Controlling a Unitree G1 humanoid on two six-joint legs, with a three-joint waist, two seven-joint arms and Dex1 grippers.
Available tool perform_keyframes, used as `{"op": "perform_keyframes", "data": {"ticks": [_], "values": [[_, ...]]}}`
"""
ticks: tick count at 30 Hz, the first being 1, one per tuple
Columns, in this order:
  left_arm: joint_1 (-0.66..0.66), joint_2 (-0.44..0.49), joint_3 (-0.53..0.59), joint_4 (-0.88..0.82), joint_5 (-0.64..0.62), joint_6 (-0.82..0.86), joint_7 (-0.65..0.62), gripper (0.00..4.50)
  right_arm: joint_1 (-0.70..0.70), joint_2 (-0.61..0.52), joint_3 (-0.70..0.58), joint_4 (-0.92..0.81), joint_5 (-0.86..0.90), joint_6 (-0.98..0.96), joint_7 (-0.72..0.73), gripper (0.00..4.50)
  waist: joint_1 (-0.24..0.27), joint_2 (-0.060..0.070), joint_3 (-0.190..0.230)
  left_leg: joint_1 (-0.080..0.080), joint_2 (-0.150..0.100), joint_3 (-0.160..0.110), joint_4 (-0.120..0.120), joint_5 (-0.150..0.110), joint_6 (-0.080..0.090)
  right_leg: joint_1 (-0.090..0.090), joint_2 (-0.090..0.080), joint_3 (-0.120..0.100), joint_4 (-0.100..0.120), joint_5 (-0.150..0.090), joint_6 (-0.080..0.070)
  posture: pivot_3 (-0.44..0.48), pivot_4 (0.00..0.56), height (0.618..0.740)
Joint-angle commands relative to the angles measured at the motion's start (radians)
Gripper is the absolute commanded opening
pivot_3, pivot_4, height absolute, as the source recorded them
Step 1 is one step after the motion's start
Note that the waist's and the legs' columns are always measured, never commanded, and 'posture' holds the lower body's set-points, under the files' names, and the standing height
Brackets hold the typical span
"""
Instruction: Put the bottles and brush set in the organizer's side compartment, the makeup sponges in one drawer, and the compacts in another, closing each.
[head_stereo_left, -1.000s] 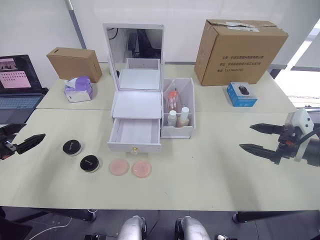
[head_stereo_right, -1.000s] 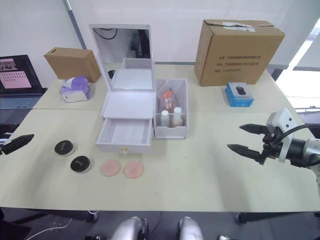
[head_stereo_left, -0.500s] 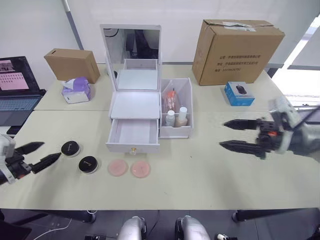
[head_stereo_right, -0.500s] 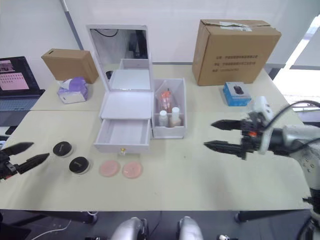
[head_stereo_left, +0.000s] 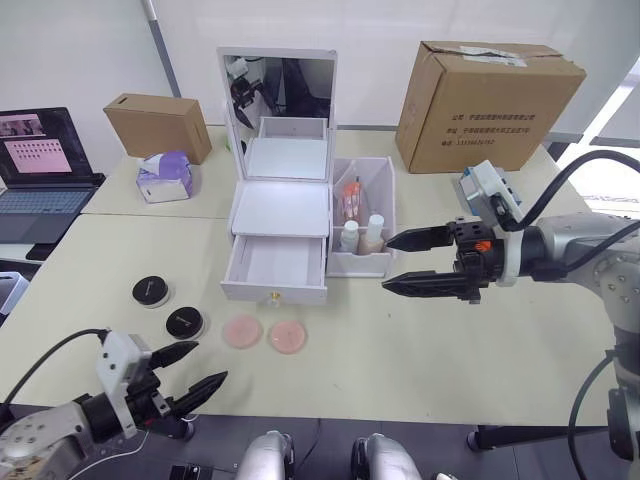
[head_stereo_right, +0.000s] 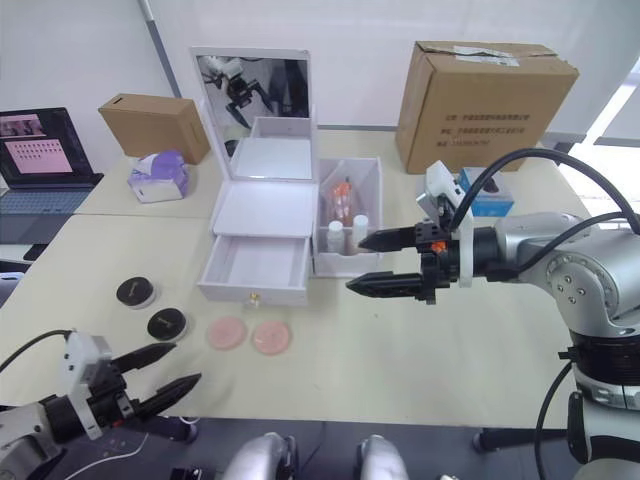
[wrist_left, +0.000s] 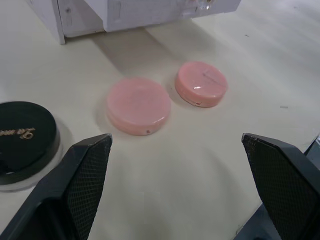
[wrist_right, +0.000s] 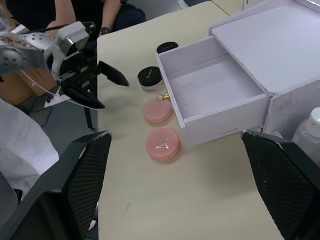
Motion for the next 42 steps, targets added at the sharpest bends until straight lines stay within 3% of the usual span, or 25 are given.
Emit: {"op": "perform_keyframes", "data": {"ticks": [1, 6, 11, 14, 26, 40, 42], "values": [[0.019, -0.037, -0.089, -0.099, 0.046, -0.032, 0.063, 4.48, -0.012, -0.032, -0.020, -0.046, 0.044, 0.039, 0.003, 4.50, 0.000, 0.000, 0.000, 0.000, 0.000, 0.000, 0.000, 0.000, 0.000, 0.000, 0.000, 0.000, 0.000, 0.000, 0.000, 0.000, 0.150, 0.731], [0.041, -0.113, -0.257, -0.124, 0.168, -0.088, 0.164, 4.48, -0.020, -0.068, -0.051, -0.085, 0.135, 0.117, 0.008, 4.50, 0.002, 0.000, 0.000, 0.000, 0.000, 0.000, 0.001, 0.000, 0.000, 0.000, 0.003, 0.001, 0.000, 0.000, 0.000, 0.000, 0.150, 0.731], [0.050, -0.224, -0.335, -0.075, 0.266, -0.121, 0.311, 4.48, -0.050, -0.077, -0.057, -0.090, 0.173, 0.155, -0.034, 4.50, -0.002, 0.000, 0.000, 0.000, 0.000, -0.001, 0.001, 0.000, 0.000, 0.000, 0.003, 0.002, 0.000, 0.000, 0.000, 0.000, 0.150, 0.731], [0.002, -0.216, -0.383, -0.002, 0.379, -0.145, 0.363, 4.48, -0.064, -0.074, -0.055, -0.090, 0.194, 0.173, -0.056, 4.50, -0.001, 0.000, 0.000, 0.000, 0.001, -0.001, 0.001, 0.000, 0.000, -0.001, 0.005, 0.001, 0.000, 0.000, 0.000, 0.000, 0.150, 0.731], [-0.149, -0.301, -0.556, 0.047, 0.472, -0.088, 0.464, 4.48, -0.113, -0.127, -0.026, -0.084, 0.200, 0.206, -0.048, 4.50, 0.024, 0.002, -0.001, -0.002, -0.001, -0.001, 0.002, -0.001, 0.002, 0.000, 0.003, 0.000, 0.000, 0.001, 0.001, 0.000, 0.150, 0.731], [-0.349, -0.260, -0.656, 0.064, 0.560, 0.076, 0.478, 4.48, -0.098, -0.158, -0.029, -0.102, 0.188, 0.185, -0.047, 4.50, 0.020, 0.003, -0.002, -0.004, 0.000, -0.002, 0.006, 0.003, 0.010, -0.001, 0.005, 0.000, 0.001, 0.001, 0.003, 0.000, 0.150, 0.731], [-0.347, -0.263, -0.654, 0.059, 0.554, 0.089, 0.480, 4.08, -0.097, -0.156, -0.031, -0.101, 0.183, 0.178, -0.052, 4.50, 0.019, 0.003, -0.002, -0.004, 0.000, -0.002, 0.006, 0.003, 0.010, 0.000, 0.005, 0.000, 0.001, 0.001, 0.003, 0.000, 0.150, 0.731]]}}
